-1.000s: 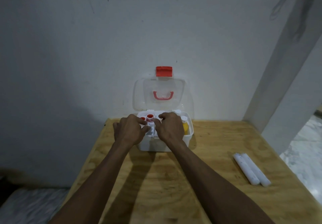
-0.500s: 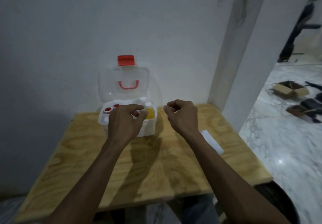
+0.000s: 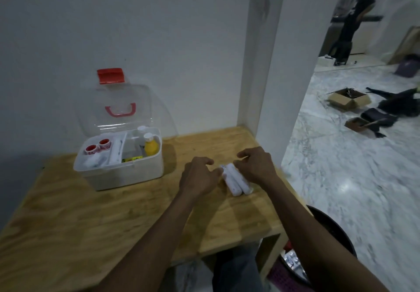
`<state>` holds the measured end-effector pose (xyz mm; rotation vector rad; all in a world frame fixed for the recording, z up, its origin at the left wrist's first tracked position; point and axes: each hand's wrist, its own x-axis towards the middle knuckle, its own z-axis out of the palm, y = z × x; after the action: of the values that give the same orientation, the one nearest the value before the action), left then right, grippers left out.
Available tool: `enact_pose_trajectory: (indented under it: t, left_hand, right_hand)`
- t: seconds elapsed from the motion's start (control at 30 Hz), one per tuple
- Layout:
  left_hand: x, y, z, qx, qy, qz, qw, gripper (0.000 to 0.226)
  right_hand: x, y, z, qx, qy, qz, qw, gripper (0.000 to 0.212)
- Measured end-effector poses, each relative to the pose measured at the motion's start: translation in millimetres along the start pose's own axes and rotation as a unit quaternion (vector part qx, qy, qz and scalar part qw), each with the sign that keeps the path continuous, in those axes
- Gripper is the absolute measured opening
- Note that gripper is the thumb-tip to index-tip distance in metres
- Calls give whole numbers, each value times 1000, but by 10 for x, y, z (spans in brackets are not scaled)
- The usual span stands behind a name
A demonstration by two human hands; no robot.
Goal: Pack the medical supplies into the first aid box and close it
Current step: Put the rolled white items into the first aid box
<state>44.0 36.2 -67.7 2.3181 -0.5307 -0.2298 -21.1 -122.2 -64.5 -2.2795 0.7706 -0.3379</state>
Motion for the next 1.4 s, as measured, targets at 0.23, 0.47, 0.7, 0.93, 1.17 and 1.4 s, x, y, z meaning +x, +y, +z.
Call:
enact_pose_trajectory:
  t: [0.23, 0.47, 0.7, 0.93, 1.17, 1.4]
  left_hand:
    - [173, 33, 236, -15, -40, -20, 999, 48]
    - [243, 16, 281, -104, -43, -49, 992, 36]
    - [205, 38, 240, -201, -31, -29, 979, 29]
    - [111, 94, 162, -203, 18, 52, 978, 26]
    - [-31, -1, 57, -140, 125, 182, 965, 31]
    - [-100, -143, 77, -98, 169, 223, 955, 30]
  right_hand:
    - [76, 164, 125, 14, -50, -23, 998, 31]
    - [147, 265, 110, 85, -71, -28, 993, 32]
    - [138, 295, 23, 208, -127, -50, 969, 35]
    - [60, 226, -29, 231, -69, -116, 964, 25]
    - [-73, 94, 38, 192, 57, -220, 955, 22]
    - [-219, 96, 239, 185, 101, -234, 949, 21]
